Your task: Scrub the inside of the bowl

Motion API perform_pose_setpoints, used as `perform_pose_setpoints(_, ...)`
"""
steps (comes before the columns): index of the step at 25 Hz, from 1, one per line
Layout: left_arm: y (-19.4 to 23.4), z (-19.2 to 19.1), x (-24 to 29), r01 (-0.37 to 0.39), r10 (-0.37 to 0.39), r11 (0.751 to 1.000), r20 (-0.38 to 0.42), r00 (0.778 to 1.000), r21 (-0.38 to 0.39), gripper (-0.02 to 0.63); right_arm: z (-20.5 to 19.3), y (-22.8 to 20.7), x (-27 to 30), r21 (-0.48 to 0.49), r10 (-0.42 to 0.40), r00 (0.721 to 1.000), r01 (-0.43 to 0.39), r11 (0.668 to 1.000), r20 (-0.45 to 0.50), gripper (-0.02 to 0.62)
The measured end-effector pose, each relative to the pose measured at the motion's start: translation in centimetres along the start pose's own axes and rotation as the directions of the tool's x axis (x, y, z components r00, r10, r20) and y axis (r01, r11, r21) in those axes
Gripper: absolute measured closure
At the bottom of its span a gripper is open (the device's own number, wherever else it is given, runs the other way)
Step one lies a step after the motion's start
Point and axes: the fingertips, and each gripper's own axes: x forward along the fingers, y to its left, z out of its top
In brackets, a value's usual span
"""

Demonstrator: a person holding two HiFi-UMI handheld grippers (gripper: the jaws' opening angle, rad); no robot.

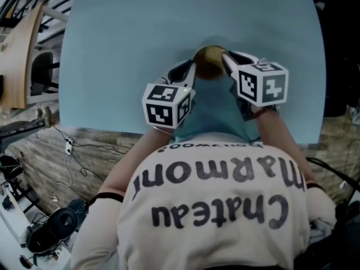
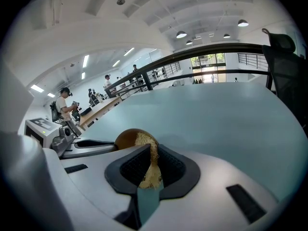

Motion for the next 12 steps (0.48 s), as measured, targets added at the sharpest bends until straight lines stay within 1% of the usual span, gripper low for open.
perform_pose_setpoints(12,-0.23,0.01,-0.08,-0.001,0.001,1.0,-0.004,1.0,-0.003,0.595,0.49,0.7,-0.18,-0.001,0.025,1.0,-0.025,1.0,0.019,0.532)
